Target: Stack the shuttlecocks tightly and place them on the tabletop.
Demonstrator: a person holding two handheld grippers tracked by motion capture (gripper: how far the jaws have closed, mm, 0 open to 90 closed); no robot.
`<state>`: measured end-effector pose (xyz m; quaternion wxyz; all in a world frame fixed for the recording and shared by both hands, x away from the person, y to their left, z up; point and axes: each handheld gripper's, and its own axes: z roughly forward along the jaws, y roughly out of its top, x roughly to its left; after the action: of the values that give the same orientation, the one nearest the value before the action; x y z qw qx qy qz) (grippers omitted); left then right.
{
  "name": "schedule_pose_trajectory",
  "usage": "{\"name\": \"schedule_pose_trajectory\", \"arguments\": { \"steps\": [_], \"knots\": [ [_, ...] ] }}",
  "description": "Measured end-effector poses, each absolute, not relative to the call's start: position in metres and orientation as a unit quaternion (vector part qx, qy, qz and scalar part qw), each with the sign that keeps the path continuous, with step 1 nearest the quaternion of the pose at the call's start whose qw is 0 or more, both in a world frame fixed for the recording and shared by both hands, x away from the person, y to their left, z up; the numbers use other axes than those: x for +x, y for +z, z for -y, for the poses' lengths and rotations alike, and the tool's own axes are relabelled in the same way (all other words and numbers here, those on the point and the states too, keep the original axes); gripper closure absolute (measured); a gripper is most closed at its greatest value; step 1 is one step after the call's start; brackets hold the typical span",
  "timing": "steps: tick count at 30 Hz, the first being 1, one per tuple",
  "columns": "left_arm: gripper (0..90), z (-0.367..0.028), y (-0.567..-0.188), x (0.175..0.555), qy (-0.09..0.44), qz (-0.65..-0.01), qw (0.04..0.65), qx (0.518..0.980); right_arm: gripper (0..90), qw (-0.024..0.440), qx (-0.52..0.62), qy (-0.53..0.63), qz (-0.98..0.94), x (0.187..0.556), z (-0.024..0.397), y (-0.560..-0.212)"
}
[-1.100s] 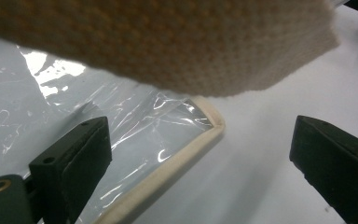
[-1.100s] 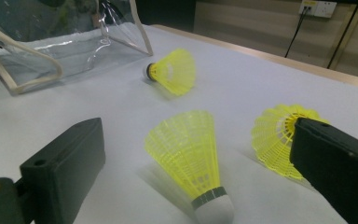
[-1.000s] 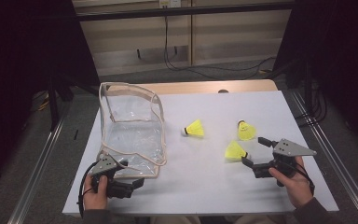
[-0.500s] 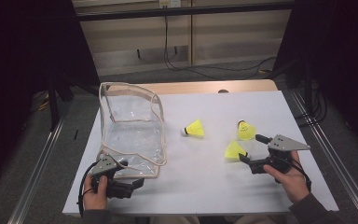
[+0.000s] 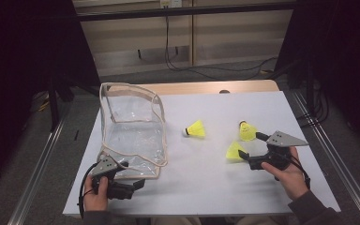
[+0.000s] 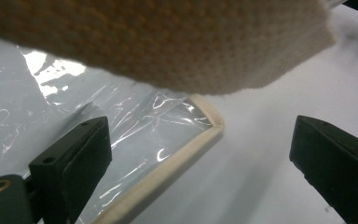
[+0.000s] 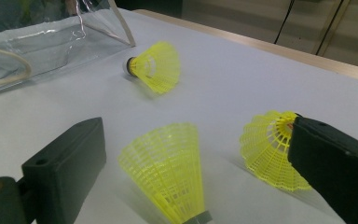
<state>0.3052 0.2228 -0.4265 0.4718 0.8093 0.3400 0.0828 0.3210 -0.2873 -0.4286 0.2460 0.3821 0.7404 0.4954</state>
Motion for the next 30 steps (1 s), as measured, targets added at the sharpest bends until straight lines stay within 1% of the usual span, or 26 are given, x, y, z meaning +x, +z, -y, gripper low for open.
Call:
{"name": "schedule_pose_trajectory", "arguments": {
  "steps": [16, 22, 26, 30],
  "knots": [
    [5.4, -0.223, -0.427, 0.305, 0.083, -0.341, 0.473, 0.808, 3.9, 0.236, 0.397, 0.491, -0.739, 0.332, 0.28, -0.428],
    [5.4, -0.223, -0.427, 0.305, 0.083, -0.34, 0.474, 0.808, 6.9, 0.226, 0.408, 0.482, -0.742, 0.337, 0.275, -0.429],
    [5.4, -0.223, -0.427, 0.305, 0.083, -0.34, 0.474, 0.808, 13.4, 0.22, 0.406, 0.475, -0.749, 0.34, 0.271, -0.429],
    [5.4, -0.223, -0.427, 0.305, 0.083, -0.341, 0.474, 0.807, 22.2, 0.212, 0.406, 0.466, -0.757, 0.343, 0.268, -0.428]
  ]
}}
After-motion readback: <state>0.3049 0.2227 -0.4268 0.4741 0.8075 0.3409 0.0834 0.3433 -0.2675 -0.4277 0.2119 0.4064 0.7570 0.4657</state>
